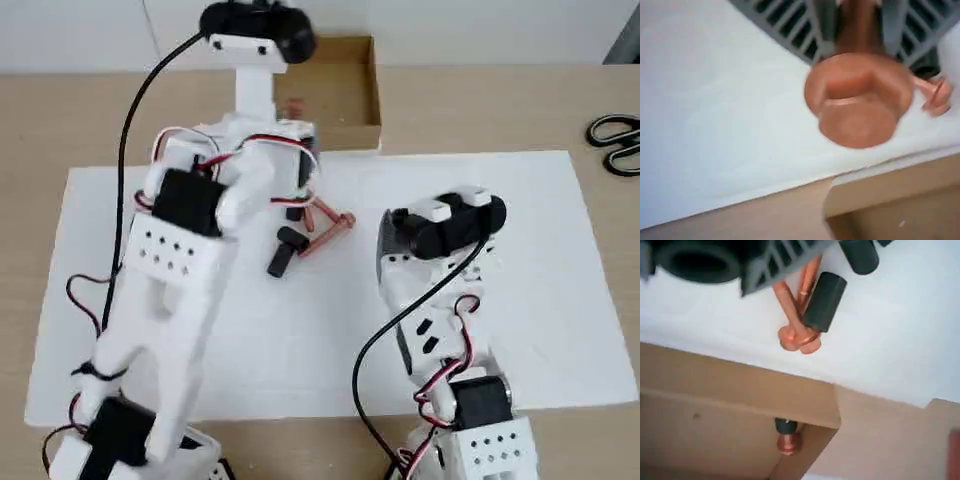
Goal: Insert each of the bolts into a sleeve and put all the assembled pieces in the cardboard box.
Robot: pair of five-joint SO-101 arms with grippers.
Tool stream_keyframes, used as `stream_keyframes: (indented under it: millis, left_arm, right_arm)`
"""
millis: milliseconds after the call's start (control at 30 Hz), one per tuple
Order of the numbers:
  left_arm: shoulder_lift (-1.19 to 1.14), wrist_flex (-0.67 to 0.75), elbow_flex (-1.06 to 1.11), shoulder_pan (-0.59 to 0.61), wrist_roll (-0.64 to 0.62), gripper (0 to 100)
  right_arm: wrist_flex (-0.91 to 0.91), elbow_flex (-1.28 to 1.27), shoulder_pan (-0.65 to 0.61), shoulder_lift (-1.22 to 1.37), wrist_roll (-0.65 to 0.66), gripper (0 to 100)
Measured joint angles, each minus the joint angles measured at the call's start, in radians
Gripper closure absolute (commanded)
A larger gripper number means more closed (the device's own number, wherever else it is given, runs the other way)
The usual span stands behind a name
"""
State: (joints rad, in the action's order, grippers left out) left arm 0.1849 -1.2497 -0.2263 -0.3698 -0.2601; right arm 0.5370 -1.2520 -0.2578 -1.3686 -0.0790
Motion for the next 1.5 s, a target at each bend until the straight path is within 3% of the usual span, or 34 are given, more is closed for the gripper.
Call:
stream_keyframes:
  millis: [167, 333, 733, 900, 1167, 1500]
  left_arm:
    - [0.058, 0.009, -0.003, -0.11, 0.012, 99]
    - [0.066, 0.009, -0.003, -0.12, -0.044, 99]
    - [0.066, 0.009, -0.003, -0.107, -0.08, 99]
    - [0.066, 0.012, -0.003, -0.109, -0.08, 99]
    - [0.071, 0.091, 0.138, -0.109, -0.08, 99]
    - [0.071, 0.101, 0.14, -0.109, -0.115, 99]
  right_arm:
    - [0.0, -0.026, 0.002, -0.008, -0.049, 99.5]
    - [-0.054, -0.034, -0.011, -0.009, -0.057, 99.5]
    - [-0.592, -0.334, -0.049, -0.015, -0.057, 99.5]
    - [-0.621, -0.341, -0.06, -0.015, -0.057, 99.5]
    - [-0.621, -0.345, -0.195, -0.015, -0.057, 99.5]
    - [-0.623, -0.345, -0.207, -0.015, -0.057, 99.5]
